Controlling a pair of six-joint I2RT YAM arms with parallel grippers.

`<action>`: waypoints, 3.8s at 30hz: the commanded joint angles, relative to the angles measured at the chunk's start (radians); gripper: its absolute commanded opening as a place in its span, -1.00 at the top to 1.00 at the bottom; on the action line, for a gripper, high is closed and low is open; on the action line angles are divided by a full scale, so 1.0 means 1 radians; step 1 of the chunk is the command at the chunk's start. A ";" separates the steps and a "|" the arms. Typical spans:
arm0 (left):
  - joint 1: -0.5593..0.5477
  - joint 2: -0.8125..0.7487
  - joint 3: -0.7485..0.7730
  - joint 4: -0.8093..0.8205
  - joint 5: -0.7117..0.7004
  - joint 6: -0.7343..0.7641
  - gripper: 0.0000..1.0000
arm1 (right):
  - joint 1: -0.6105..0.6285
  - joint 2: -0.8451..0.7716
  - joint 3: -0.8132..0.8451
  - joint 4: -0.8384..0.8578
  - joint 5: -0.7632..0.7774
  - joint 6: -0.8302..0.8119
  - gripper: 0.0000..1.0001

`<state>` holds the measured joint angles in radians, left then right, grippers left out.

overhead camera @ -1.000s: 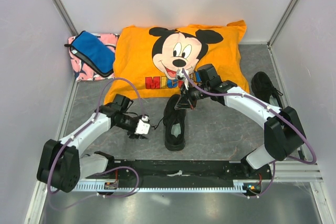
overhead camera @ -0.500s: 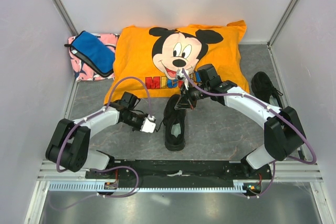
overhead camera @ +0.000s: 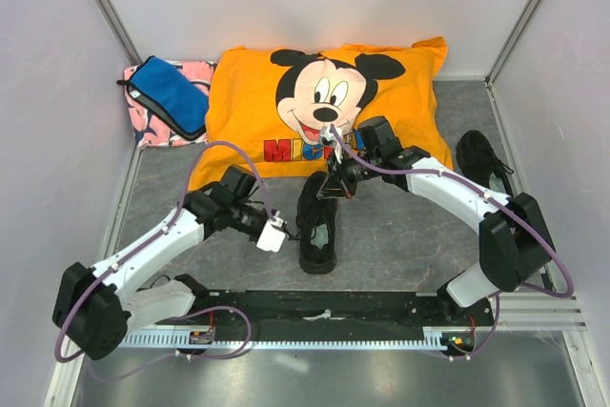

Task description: Tie the shoes

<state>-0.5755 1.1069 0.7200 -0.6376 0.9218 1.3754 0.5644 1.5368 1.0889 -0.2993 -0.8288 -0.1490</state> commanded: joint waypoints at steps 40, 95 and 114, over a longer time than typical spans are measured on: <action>0.023 0.114 0.064 0.612 -0.032 -0.977 0.25 | -0.001 -0.047 -0.003 0.066 -0.036 0.002 1.00; 0.028 0.125 0.130 0.650 -0.040 -1.017 0.92 | -0.001 -0.055 -0.040 0.057 -0.029 -0.080 1.00; 0.029 0.225 0.090 0.612 -0.077 -0.912 0.38 | -0.003 -0.106 -0.063 0.054 -0.032 -0.075 1.00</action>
<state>-0.5510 1.3174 0.8066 -0.0517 0.8398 0.4286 0.5655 1.4639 1.0340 -0.2634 -0.8505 -0.2035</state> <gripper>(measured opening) 0.343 0.006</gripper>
